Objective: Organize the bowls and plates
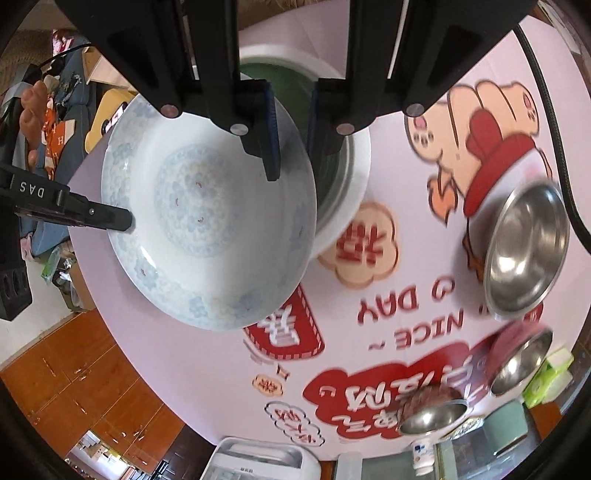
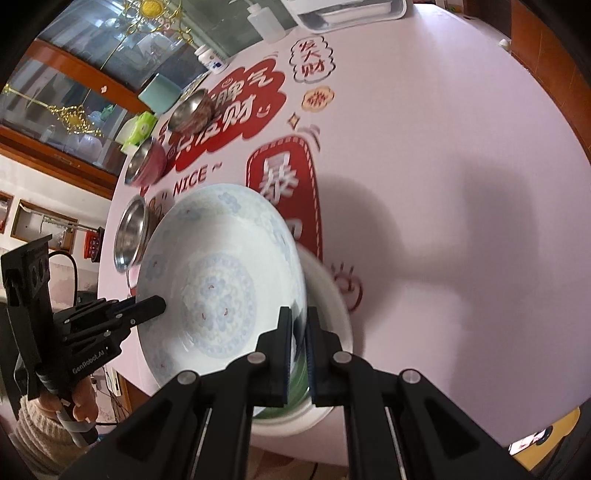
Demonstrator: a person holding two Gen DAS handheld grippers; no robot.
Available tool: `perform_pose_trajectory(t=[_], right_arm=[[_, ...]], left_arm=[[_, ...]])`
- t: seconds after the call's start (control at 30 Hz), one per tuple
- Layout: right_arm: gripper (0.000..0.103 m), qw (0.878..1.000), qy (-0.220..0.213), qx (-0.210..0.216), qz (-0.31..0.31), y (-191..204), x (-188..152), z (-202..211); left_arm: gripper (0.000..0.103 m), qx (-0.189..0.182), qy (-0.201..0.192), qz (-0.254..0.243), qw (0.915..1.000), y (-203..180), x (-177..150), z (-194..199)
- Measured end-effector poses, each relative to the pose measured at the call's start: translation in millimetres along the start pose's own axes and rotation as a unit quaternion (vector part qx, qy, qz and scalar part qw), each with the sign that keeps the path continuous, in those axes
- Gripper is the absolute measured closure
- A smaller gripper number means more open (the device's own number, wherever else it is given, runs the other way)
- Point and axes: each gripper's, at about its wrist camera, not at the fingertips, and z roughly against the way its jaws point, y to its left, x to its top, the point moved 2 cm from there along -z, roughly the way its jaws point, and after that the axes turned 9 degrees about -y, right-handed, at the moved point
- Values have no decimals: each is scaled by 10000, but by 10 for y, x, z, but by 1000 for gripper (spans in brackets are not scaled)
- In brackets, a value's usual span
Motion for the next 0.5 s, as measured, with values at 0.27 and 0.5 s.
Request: perform_pose_trajectory(t=[0.27,0.5], right_arm=[[96,9997,178,7,172,108,-434,-90],[96,9991,311,-241,152,34,-613,-241]], left_arm=[[91,102,47,103,9999,97,-442,-31],[90,101,279,159,9994,89,-671,-226]])
